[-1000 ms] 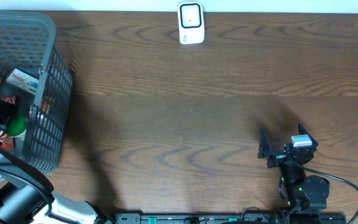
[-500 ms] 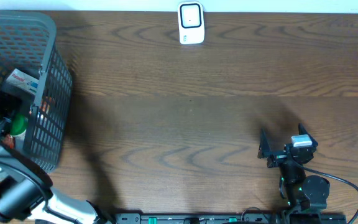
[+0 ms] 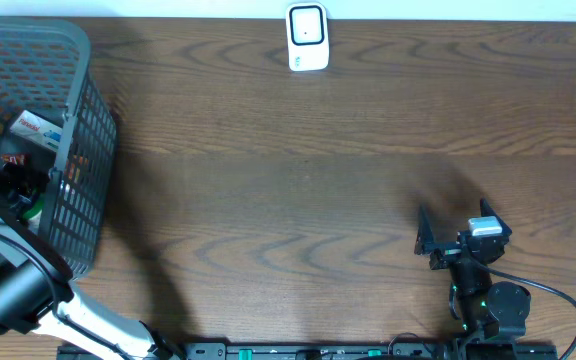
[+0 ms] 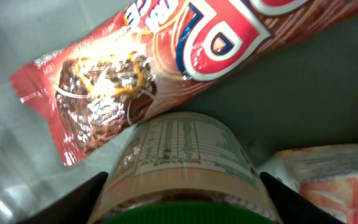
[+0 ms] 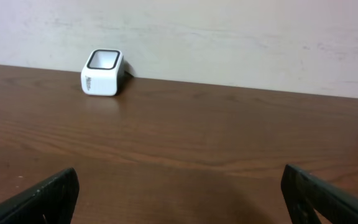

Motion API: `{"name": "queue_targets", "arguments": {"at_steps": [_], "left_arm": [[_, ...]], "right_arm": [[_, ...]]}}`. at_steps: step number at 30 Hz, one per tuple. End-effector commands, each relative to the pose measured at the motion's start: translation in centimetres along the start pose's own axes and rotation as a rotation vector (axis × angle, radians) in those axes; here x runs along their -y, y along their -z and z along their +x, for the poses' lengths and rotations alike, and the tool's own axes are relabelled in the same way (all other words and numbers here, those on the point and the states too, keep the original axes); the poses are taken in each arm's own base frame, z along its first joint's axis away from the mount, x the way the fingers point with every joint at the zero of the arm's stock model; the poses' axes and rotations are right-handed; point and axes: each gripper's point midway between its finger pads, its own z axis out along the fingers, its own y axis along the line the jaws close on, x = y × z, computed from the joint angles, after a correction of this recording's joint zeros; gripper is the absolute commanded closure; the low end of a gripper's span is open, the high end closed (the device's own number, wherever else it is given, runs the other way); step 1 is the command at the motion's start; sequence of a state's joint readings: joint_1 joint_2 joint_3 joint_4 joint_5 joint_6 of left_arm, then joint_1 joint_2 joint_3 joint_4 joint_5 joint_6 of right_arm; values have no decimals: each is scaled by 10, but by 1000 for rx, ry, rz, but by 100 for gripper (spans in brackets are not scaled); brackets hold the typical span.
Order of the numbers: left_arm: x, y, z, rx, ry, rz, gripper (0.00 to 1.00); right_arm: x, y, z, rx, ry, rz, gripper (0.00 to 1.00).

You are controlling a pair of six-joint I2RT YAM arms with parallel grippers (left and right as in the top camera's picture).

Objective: Scan the item barcode
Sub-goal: 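Reach the left gripper into the basket and grasp the green-capped jar, then carry the jar to the scanner and set it down on the table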

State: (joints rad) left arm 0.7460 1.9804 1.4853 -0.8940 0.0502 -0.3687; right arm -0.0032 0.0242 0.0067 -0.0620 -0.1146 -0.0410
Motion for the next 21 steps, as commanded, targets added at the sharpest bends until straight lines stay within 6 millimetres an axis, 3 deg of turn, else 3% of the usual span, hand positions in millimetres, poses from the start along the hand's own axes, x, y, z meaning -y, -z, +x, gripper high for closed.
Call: {"name": "queue_targets", "arguments": {"at_steps": [1,5,10,11,13,14,15,16,18,21], "left_arm": [[-9,1,7,-25,15,-31,37],[-12,3,15,-58,15,-47,44],[-5,44,3,-8,16,-13,44],[-2,62,-4,26,16,5,44],[5,118,-20,138,17,60,43],[11,148,-25,193,15,105,43],[22,193,-27,270,7,198,43],[27,213,-26,302,-1,247,43],[47,270,-14,376,-44,427,42],[84,348,42,412,-133,715,40]], "right_arm": [[-2,0,0,0,13,-7,1],[-2,0,0,0,13,-7,1],[-2,0,0,0,13,-7,1],[-2,0,0,0,13,-7,1],[-2,0,0,0,13,-7,1],[-2,0,0,0,13,-7,1],[-2,0,0,0,13,-7,1],[-2,0,0,0,13,-7,1],[-2,0,0,0,13,-7,1],[-2,0,0,0,13,-7,1]]}}
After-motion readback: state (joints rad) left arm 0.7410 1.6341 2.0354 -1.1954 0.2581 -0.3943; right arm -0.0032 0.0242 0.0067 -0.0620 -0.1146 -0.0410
